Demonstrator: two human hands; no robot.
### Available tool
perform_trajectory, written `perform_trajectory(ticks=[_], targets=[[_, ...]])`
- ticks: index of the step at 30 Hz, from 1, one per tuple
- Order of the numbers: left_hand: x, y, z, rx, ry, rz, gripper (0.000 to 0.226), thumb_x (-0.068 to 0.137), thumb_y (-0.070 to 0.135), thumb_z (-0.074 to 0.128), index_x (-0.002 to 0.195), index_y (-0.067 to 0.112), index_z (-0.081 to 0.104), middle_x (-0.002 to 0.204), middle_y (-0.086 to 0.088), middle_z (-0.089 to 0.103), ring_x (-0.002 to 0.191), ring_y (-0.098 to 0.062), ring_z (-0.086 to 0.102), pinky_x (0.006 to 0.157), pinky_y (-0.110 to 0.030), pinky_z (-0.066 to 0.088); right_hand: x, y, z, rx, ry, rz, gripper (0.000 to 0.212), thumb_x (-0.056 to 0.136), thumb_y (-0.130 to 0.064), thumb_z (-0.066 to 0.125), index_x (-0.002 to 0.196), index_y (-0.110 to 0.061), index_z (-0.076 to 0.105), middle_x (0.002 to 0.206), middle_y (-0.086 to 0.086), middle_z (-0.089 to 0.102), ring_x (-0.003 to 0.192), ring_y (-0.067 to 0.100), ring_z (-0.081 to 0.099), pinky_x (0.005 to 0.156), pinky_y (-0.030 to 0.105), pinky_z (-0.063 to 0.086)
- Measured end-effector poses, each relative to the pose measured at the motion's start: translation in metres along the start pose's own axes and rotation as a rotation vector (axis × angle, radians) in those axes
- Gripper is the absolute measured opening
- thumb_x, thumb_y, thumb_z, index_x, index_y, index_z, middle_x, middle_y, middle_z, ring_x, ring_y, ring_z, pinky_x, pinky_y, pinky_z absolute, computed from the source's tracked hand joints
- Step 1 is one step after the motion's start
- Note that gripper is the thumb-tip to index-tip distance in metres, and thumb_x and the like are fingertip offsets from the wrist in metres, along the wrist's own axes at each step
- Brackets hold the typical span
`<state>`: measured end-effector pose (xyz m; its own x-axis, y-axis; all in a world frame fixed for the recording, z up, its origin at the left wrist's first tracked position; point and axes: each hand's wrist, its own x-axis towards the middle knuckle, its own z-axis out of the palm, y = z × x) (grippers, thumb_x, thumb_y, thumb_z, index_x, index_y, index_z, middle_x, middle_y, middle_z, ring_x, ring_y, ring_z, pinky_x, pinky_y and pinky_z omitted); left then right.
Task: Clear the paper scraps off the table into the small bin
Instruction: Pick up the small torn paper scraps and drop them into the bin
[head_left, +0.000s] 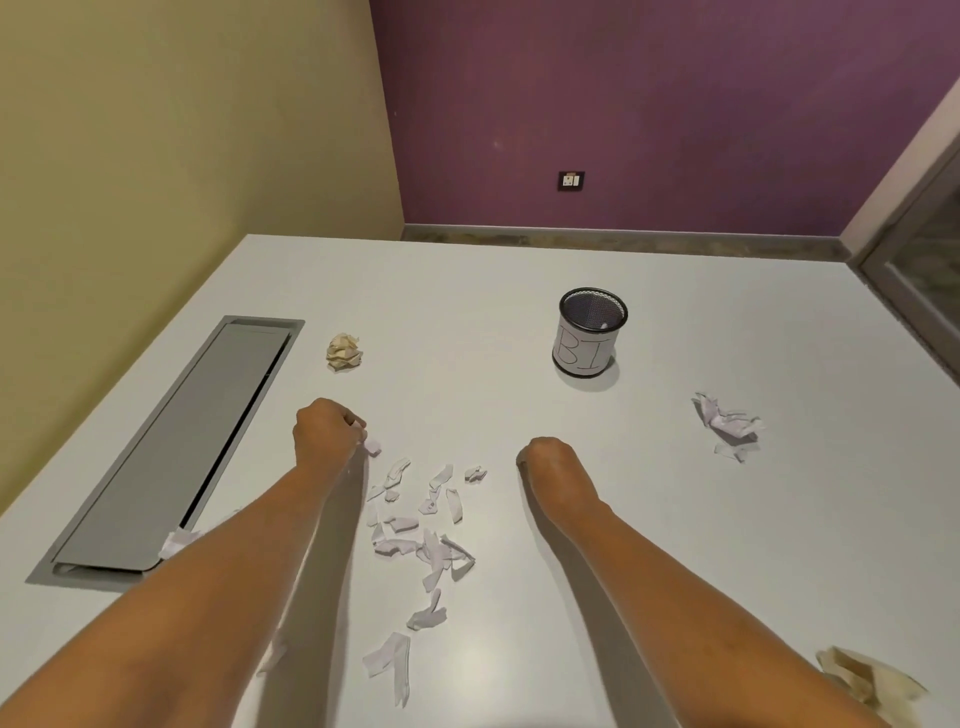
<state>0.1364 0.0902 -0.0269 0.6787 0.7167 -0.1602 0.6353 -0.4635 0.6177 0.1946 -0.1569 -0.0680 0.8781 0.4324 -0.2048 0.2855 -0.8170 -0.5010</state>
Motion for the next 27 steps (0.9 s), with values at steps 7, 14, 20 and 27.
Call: perform_trajectory(ticks=[7, 14, 20, 27], targets=[[-0.008, 0.077, 0.024, -0.050, -0.060, 0.222, 0.019, 0.071, -0.008, 0.058, 0.078, 0.000, 0.074, 0.081, -0.019, 0.073, 0.082, -0.033, 0.067, 0.067, -0.025, 0.045, 0.013, 0.010, -0.037, 0.009, 0.061, -0.056, 0.027, 0.087, 0.002, 0.041, 0.075, -0.010, 0.061, 0.079, 0.014, 0.054, 0.074, 0.021, 0.039, 0.055, 0.019, 0.022], [-0.015, 0.167, 0.055, -0.112, -0.189, 0.410, 0.017, 0.073, -0.007, 0.057, 0.082, -0.003, 0.072, 0.079, -0.027, 0.071, 0.051, -0.023, 0.057, 0.066, -0.027, 0.051, 0.048, 0.012, -0.096, 0.162, 0.304, 0.023, 0.018, 0.087, 0.004, 0.045, 0.095, 0.019, 0.046, 0.093, 0.033, 0.059, 0.088, 0.039, 0.055, 0.065, 0.019, 0.040], [-0.016, 0.219, 0.080, -0.252, -0.235, 0.401, 0.018, 0.074, -0.009, 0.063, 0.091, -0.006, 0.069, 0.092, -0.029, 0.069, 0.087, -0.039, 0.067, 0.082, -0.046, 0.056, 0.080, 0.016, -0.135, 0.270, 0.485, 0.063, 0.024, 0.087, -0.001, 0.050, 0.101, -0.002, 0.070, 0.109, 0.017, 0.068, 0.101, 0.032, 0.062, 0.086, 0.024, 0.046], [0.002, 0.249, 0.097, -0.347, -0.279, 0.363, 0.023, 0.076, -0.009, 0.065, 0.098, -0.008, 0.066, 0.107, -0.031, 0.063, 0.100, -0.042, 0.062, 0.089, -0.046, 0.053, 0.109, 0.024, -0.147, 0.298, 0.447, 0.107, 0.026, 0.091, 0.000, 0.047, 0.108, -0.001, 0.067, 0.118, 0.019, 0.064, 0.108, 0.033, 0.058, 0.093, 0.032, 0.045]])
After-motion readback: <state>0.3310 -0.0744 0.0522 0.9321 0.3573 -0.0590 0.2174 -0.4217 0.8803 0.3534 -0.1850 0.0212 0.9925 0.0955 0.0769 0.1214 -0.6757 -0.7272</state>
